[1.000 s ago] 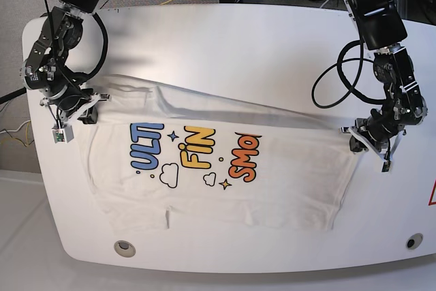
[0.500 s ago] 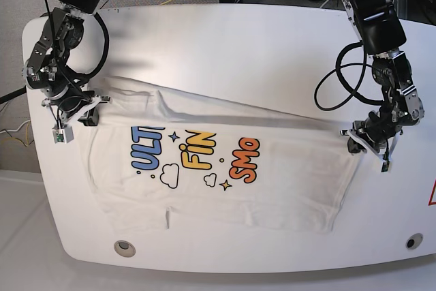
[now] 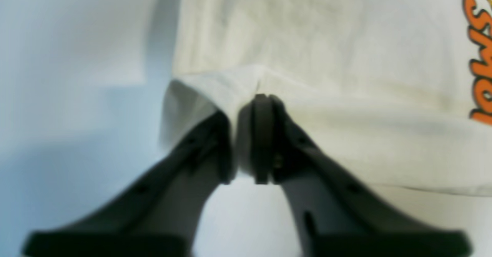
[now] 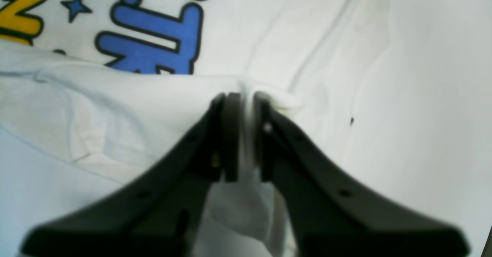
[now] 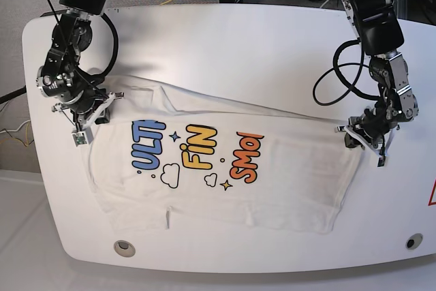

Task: Fold the T-shirt properly
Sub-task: 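Lift the shoulder edge with both grippers and fold it over the print, then lower both grippers holding the folded edge onto the shirt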

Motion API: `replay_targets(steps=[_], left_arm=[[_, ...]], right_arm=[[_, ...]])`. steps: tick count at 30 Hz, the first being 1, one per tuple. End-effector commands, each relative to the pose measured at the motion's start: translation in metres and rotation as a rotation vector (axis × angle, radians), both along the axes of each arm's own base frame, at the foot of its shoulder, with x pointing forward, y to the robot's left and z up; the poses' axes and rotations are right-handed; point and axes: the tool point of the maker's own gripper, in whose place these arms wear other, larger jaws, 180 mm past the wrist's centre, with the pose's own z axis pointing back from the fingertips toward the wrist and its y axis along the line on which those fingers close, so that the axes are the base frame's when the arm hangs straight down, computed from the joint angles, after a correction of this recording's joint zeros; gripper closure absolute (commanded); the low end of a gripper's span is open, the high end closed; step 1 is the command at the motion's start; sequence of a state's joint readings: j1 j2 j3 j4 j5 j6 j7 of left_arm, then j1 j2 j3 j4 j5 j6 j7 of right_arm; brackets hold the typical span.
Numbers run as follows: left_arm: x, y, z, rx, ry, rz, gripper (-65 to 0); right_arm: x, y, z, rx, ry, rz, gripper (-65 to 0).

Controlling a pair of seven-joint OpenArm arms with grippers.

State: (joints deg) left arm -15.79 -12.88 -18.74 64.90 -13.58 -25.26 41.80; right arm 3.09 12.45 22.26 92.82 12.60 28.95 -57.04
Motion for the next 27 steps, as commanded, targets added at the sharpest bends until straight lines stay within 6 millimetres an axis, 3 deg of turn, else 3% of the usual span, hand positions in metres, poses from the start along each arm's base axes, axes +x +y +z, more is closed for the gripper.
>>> replay_targets(steps=[1, 6, 11, 20, 27], left_arm=[[0.020, -0.005, 0.024, 0.011, -0.094, -0.024, -22.1], [0.022, -0.008, 0.025, 0.014, -0.110, -0.034, -33.3], [0.022, -0.009, 0.025, 0.013, -0.111, -0.036, -39.7], [0.023, -0.005, 0.029, 0.024, -0.117, -0.034, -40.7], [0.022, 0.010, 0.050, 0.090, -0.129, -0.043, -40.7]], right_arm=[[0.010, 0.001, 0.011, -0.017, -0.046, -0.001, -23.2], [0.009, 0.003, 0.007, -0.038, -0.035, -0.002, -47.0], [0.010, 0.004, 0.009, -0.040, -0.054, -0.001, -61.6], [0.011, 0.002, 0.014, -0.053, -0.068, 0.000, -63.0], [0.009, 0.001, 0.025, -0.077, -0.096, 0.006, -63.0]])
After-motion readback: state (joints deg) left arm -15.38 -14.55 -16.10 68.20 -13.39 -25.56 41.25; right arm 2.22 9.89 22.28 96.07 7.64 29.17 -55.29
